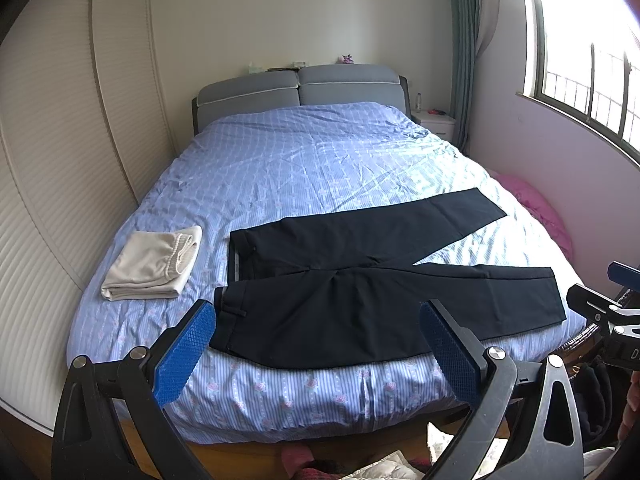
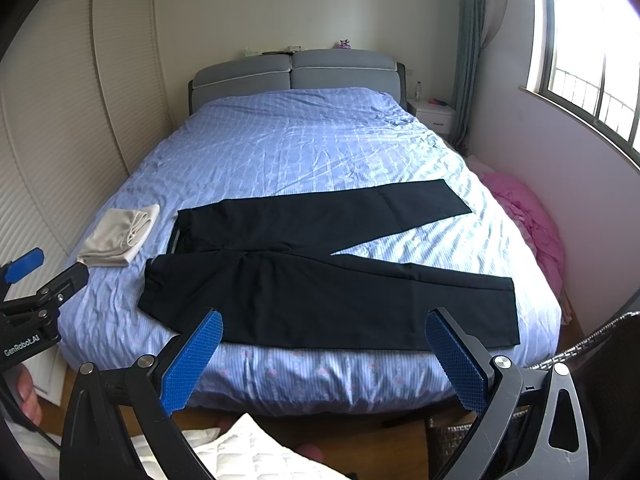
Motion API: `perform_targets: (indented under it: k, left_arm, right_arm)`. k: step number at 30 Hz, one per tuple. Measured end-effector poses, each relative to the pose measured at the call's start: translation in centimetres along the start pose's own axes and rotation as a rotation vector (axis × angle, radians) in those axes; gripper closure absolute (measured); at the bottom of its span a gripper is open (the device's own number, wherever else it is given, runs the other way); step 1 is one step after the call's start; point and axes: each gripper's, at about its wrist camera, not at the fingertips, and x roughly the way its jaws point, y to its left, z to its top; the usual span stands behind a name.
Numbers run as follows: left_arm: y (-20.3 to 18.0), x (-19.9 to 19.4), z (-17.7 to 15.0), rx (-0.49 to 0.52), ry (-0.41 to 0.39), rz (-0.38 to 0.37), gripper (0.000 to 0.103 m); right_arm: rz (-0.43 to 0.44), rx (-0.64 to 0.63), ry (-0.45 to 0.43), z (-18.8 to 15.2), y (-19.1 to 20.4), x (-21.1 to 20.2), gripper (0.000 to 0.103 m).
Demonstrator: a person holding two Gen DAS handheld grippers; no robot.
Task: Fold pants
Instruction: 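Move both grippers toward the black trousers on the bed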
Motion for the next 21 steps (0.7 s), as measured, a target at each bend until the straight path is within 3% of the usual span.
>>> perform_targets:
  k: [21]
  left_arm:
    - [0.7,0.5,-0.2,-0.023,0.024,0.01,0.0]
  right_arm:
    - [0.019,-0.005,0.023,-0.5,0.4,1.3,0.0]
